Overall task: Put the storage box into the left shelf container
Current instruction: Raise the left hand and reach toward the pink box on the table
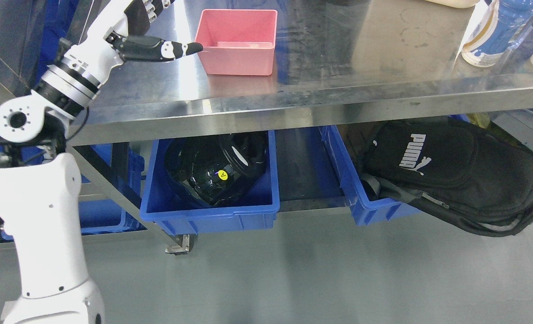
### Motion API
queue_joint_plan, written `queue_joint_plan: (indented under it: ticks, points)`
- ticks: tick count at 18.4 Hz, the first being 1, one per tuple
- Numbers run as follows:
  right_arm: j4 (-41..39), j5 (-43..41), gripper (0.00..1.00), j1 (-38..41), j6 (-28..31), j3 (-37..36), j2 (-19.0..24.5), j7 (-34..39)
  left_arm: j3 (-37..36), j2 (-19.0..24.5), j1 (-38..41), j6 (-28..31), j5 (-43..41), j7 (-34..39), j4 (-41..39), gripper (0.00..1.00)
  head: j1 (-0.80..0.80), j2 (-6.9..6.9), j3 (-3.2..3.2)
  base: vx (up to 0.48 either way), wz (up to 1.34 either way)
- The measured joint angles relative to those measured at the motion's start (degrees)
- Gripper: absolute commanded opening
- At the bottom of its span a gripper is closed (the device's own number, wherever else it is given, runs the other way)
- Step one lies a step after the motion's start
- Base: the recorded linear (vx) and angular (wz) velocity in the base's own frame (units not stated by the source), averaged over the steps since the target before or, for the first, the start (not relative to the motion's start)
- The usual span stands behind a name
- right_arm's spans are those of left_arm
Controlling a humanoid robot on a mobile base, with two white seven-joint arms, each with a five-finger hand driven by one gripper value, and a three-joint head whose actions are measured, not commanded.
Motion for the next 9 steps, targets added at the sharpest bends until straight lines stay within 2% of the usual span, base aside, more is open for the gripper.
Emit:
queue_joint_plan:
  ticks: [5, 9]
  points:
    - [0.0, 0.0, 0.99, 0.0, 0.0, 0.0, 0.0, 0.0, -7.1, 6.0, -7.0, 2.2, -1.1, -5.9, 0.6, 0.96, 0.0, 0.0, 0.0, 0.0, 0.0]
    - [0.0, 0.0, 0.99, 0.0, 0.0, 0.0, 0.0, 0.0, -13.1, 8.0, -9.2, 3.5, -5.7, -9.0, 2.4, 0.96, 0.0, 0.0, 0.0, 0.0, 0.0]
